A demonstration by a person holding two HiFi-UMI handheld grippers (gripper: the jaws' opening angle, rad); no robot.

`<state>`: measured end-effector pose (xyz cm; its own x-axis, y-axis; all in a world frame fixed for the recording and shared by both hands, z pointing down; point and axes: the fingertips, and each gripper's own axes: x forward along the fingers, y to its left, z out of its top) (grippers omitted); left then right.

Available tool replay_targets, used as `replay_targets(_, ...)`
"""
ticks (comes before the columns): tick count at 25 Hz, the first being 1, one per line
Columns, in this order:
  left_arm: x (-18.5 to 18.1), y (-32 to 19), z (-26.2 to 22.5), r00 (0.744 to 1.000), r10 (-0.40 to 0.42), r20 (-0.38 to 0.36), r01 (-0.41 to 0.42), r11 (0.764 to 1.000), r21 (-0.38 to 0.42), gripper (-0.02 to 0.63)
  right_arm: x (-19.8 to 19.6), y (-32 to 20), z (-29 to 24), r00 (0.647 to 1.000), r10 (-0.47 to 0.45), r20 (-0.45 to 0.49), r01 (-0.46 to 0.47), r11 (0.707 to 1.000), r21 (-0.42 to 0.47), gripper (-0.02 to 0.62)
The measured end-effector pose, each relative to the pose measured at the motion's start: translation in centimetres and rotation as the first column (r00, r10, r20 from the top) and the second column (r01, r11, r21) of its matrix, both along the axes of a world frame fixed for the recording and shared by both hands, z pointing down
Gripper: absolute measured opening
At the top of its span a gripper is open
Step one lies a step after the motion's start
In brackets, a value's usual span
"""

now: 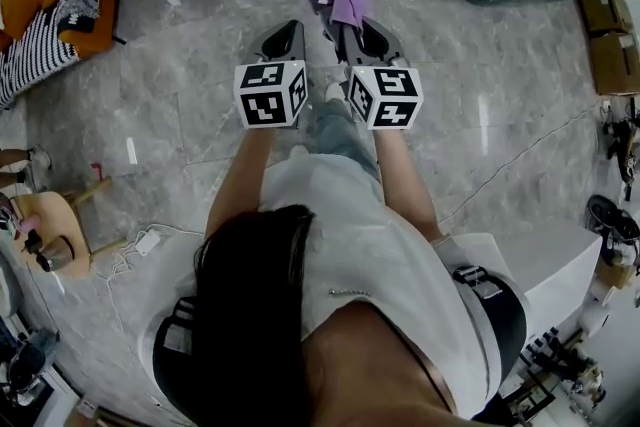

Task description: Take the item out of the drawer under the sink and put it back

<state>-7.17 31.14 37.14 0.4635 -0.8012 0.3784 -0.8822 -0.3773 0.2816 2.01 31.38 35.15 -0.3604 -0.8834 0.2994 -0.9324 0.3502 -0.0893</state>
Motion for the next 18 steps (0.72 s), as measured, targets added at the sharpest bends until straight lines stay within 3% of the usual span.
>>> replay_targets(18,4.9,-13.4,0.1,0.996,-0.089,0.015,0.089,0.995,-0.043,0.005,5.1,-13.7,1.2,0.996,-0.09,0.015,0.091,0.993,-0.073,0.043)
